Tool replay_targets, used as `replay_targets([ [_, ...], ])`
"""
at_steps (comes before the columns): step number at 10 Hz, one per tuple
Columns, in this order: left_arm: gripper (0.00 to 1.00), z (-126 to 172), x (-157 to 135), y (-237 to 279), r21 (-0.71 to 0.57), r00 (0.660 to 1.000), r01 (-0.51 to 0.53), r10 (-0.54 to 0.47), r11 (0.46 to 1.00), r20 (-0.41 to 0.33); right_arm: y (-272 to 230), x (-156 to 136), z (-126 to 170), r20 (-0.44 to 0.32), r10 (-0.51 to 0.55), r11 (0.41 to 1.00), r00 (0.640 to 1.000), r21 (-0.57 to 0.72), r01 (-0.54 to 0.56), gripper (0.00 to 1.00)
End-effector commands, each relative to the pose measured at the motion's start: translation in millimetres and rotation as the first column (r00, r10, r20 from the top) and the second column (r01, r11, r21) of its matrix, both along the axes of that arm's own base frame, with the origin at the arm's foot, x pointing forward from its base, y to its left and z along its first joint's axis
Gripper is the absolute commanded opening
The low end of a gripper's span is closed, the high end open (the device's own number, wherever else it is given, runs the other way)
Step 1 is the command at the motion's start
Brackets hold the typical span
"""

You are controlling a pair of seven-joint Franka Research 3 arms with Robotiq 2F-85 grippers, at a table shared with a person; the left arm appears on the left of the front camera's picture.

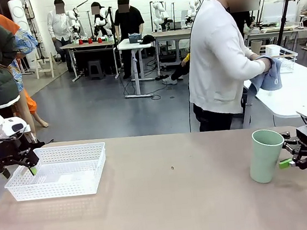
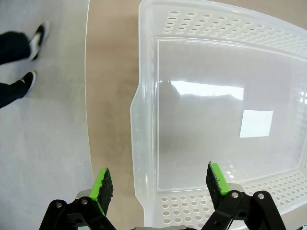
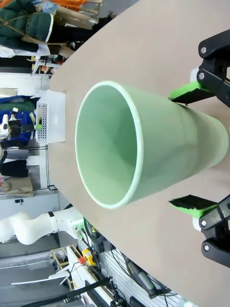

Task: Clean and organize the cups into the basket.
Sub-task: Pick up the Organizing basket and move it to the center of the table, then pick up the Reusable plastic cup from the right side of the table and place it inside the Organizing basket.

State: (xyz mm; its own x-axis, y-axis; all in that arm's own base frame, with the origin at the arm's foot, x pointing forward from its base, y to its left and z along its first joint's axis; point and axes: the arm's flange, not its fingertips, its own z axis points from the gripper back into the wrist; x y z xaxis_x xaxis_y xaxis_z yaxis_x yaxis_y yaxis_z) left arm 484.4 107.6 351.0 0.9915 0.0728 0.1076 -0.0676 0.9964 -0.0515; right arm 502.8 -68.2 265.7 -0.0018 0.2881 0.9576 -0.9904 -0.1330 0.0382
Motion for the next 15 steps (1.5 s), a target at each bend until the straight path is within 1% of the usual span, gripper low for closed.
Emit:
replay_targets([
  [1, 1.00, -2.7, 4.9, 0.5, -0.011, 1.000, 0.009, -0.009, 1.000, 0.007, 12.2, -3.8, -3.4, -0.007, -0.009, 1.000, 1.000, -0.017, 0.009, 1.00],
  [4, 1.00, -10.1, 3.1, -3.6, -0.004, 0.999, 0.040, -0.040, 0.999, -0.005, 27.0, -3.9, -15.8, -0.017, 0.012, 0.999, 1.000, -0.039, -0.012, 1.00],
  [7, 1.00, -19.1, 5.5, -4.1, -0.014, 0.999, 0.046, -0.046, 0.999, -0.028, 43.3, -2.3, -26.2, -0.021, 0.027, 0.998, 0.999, -0.064, -0.029, 1.00],
  [9, 1.00, -21.8, 4.9, -4.8, -0.014, 0.998, 0.057, -0.058, 0.998, -0.036, 50.9, 1.9, -31.1, -0.027, 0.028, 0.998, 0.999, -0.051, -0.030, 1.00],
  [10, 1.00, -24.7, 5.2, -5.2, 0.009, 0.998, 0.057, -0.057, 0.998, -0.036, 55.3, 3.3, -32.6, -0.032, 0.034, 0.998, 0.999, -0.043, -0.035, 1.00],
  [14, 1.00, -30.9, 4.9, -6.8, 0.000, 0.995, 0.072, -0.072, 0.997, -0.066, 64.7, 3.9, -34.2, -0.029, 0.046, 0.999, 0.999, -0.022, -0.047, 1.00],
  [15, 1.00, -31.6, 5.2, -7.1, -0.001, 0.995, 0.074, -0.074, 0.997, -0.072, 63.9, 3.3, -34.1, -0.015, 0.068, 0.997, 0.998, -0.022, -0.068, 0.72],
])
